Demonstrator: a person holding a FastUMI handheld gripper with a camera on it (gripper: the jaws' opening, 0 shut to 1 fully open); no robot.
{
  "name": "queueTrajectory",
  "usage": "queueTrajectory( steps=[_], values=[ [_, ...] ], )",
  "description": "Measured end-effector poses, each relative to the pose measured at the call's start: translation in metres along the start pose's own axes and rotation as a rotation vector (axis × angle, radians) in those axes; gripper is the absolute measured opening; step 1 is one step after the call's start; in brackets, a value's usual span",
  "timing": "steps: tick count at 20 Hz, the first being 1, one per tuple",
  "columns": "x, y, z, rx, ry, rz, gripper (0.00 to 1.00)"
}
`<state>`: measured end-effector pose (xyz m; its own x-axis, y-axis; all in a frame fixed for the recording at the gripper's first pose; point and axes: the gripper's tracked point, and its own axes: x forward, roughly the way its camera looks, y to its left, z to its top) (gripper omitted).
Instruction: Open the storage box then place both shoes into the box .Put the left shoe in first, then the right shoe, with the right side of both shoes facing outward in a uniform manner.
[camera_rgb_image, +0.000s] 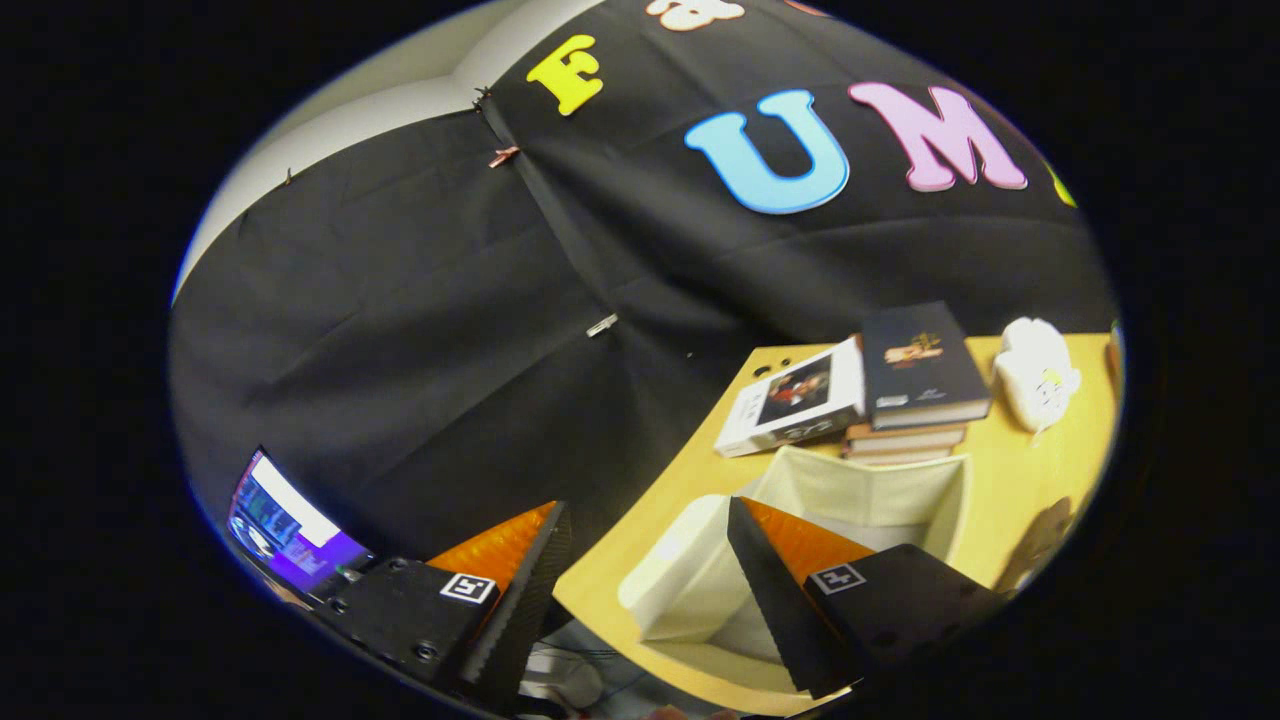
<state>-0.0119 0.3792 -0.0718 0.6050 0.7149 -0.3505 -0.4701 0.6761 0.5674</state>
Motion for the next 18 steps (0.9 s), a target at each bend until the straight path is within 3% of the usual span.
queueTrajectory(
  steps=[4, 11, 15, 18],
  values=[
    [-0.046, -0.059, 0.014, -0.064, -0.075, -0.156, 0.98],
    [-0.139, -0.188, 0.004, -0.198, -0.089, -0.513, 0.98],
    [-0.178, -0.248, -0.033, -0.184, 0.001, -0.627, 0.98],
    [-0.184, -0.286, -0.067, -0.169, 0.092, -0.663, 0.98]
  ],
)
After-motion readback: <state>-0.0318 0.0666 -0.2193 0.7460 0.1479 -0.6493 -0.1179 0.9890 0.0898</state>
